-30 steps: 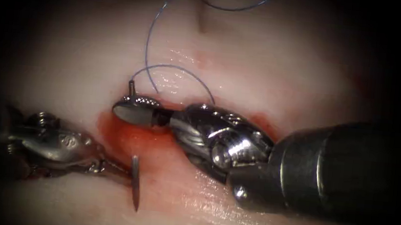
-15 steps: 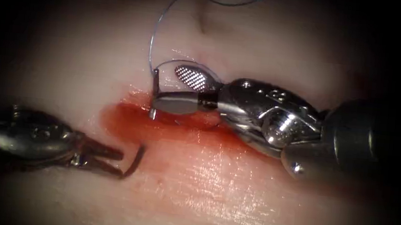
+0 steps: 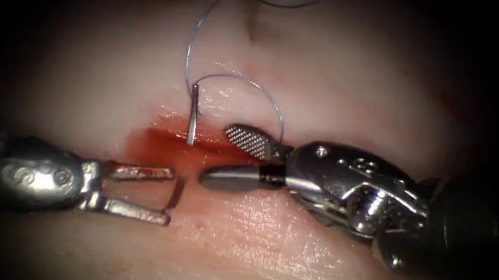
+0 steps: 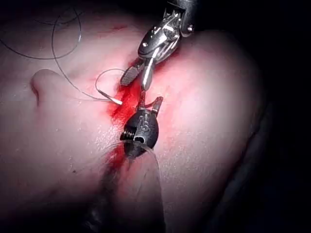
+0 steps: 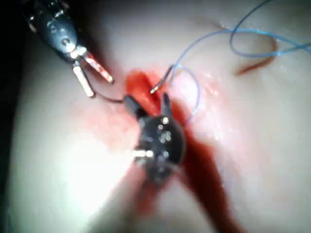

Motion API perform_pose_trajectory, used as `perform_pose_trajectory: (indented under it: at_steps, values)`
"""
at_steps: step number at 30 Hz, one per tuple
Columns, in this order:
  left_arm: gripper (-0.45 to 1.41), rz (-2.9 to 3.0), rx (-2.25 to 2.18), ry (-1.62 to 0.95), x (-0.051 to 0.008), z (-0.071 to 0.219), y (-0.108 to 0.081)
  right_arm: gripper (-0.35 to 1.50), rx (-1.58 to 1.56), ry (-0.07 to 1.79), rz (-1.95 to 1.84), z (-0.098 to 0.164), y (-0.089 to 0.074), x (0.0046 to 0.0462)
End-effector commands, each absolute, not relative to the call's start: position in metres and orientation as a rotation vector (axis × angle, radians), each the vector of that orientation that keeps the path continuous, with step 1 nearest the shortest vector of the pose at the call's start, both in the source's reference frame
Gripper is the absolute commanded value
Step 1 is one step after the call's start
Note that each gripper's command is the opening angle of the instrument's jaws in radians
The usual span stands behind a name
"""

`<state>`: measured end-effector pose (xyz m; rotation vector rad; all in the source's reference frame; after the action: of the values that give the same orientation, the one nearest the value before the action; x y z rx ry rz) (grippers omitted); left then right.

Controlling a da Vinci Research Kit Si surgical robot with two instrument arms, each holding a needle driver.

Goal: Wound Closure

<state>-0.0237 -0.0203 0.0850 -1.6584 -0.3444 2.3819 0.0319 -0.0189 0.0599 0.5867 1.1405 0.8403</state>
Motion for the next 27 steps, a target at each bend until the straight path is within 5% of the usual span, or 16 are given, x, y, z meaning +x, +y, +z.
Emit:
perform_pose_trajectory:
  at_steps: [1, 17, 20, 21, 24, 27]
  values:
    - [0.41, 2.382, -1.657, -0.347, -0.0246, 0.0861, -0.0213, 0.88, 0.588, 1.139, 0.842, 0.0603, -0.0198, 0.0317]
    - [0.44, 2.42, -1.665, -0.37, -0.0254, 0.0898, -0.0221, 0.88, 0.593, 1.146, 0.838, 0.0596, -0.0206, 0.0321]
    - [0.31, 2.419, -1.665, -0.37, -0.0255, 0.0897, -0.0221, 0.88, 0.591, 1.147, 0.832, 0.0595, -0.0207, 0.0321]
    - [0.02, 2.403, -1.651, -0.389, -0.0255, 0.0897, -0.0222, 0.88, 0.592, 1.15, 0.832, 0.0593, -0.0208, 0.0321]
    - [-0.45, 2.352, -1.61, -0.444, -0.0252, 0.0893, -0.0225, 0.83, 0.598, 1.15, 0.832, 0.0588, -0.0208, 0.0318]
    - [-0.45, 2.27, -1.557, -0.55, -0.025, 0.0884, -0.0223, 0.83, 0.604, 1.156, 0.834, 0.0581, -0.0207, 0.0316]
